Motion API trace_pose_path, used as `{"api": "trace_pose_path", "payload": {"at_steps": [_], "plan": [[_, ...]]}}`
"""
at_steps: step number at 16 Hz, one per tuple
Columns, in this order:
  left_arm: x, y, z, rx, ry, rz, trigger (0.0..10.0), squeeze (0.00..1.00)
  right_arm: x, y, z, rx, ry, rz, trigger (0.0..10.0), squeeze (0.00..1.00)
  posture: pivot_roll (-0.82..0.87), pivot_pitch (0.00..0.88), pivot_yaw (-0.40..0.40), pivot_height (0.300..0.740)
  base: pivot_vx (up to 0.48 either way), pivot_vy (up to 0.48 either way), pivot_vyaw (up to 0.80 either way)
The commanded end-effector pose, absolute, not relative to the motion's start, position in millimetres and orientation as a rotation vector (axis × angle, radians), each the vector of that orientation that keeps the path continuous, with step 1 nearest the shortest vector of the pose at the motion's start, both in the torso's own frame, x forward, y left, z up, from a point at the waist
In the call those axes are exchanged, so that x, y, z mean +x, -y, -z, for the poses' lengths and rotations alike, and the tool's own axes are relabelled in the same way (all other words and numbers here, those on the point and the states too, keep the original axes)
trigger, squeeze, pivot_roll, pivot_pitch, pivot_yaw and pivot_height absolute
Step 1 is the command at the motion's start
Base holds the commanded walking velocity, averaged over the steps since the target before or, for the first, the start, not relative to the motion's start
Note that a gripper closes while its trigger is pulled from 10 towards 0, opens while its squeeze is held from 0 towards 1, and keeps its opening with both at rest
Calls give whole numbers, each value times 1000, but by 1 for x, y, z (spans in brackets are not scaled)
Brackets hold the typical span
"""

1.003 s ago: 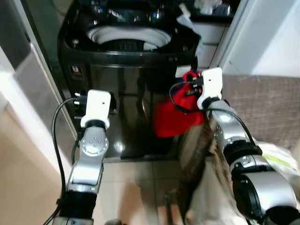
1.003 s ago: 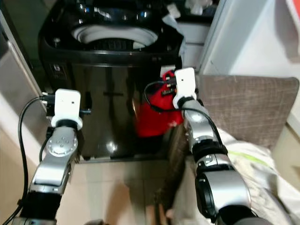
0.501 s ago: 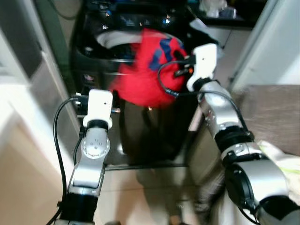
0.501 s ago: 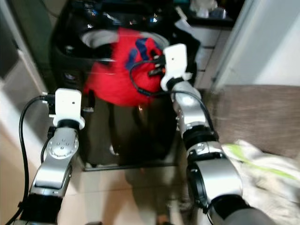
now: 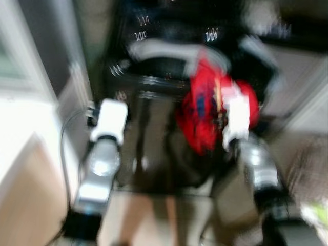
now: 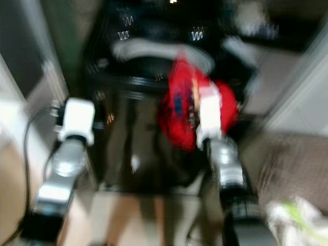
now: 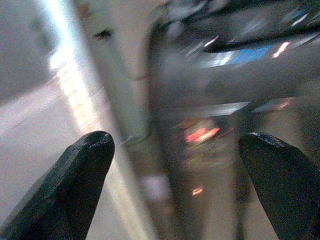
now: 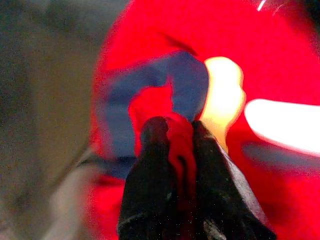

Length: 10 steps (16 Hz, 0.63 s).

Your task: Clothes washing

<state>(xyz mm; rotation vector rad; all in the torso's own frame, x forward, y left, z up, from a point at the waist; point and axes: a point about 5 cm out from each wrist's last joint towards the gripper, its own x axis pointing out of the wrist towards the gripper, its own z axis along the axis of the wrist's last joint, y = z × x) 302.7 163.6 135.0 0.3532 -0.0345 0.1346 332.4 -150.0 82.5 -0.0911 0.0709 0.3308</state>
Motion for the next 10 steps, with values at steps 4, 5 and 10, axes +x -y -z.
{"api": "trace_pose_path", "payload": {"at_steps": [4, 5, 10], "plan": [[309, -170, -83, 231, -209, -98, 10000, 0, 322, 145, -47, 37, -267, -354, 10000, 0, 11, 0, -42, 740, 0, 0, 0], [309, -173, -65, 227, -281, -90, 10000, 0, 317, 144, -33, 54, -355, -352, 10000, 0, 8, 0, -38, 740, 0, 0, 0], [254, -166, 41, 113, -788, 54, 10000, 0, 278, 166, 24, 87, -734, -144, 10000, 0, 15, 0, -43, 740, 0, 0, 0]]}}
